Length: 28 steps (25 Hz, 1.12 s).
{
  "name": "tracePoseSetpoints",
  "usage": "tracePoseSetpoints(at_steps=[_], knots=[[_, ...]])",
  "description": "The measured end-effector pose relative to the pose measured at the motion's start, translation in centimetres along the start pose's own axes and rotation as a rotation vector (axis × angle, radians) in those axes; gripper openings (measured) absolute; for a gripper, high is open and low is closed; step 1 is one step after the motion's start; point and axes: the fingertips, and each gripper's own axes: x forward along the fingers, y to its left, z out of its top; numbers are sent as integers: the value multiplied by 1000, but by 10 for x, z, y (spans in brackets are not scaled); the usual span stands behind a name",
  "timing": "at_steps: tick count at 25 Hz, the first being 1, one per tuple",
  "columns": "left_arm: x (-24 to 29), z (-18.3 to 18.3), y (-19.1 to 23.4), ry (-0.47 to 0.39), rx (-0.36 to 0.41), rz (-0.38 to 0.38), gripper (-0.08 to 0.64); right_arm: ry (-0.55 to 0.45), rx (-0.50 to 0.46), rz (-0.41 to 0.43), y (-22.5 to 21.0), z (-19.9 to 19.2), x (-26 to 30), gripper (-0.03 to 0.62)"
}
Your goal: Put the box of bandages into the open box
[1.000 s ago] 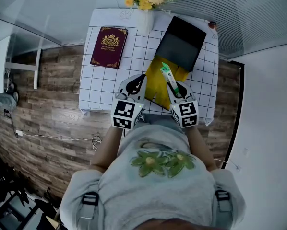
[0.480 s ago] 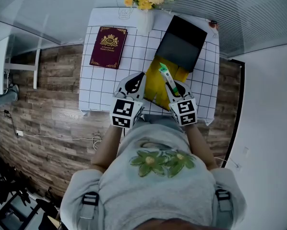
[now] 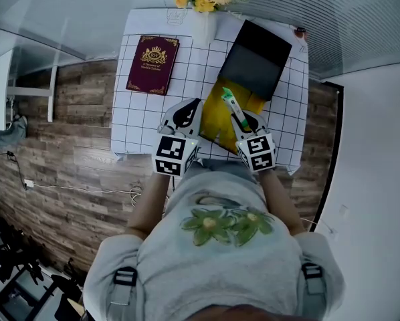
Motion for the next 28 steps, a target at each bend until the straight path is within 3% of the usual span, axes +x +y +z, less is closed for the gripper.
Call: tracePoseSetpoints(at_steps=[28], knots=[[19,-1,9,6,-22,-7,8,119,-10,10,-7,-19,26,84]])
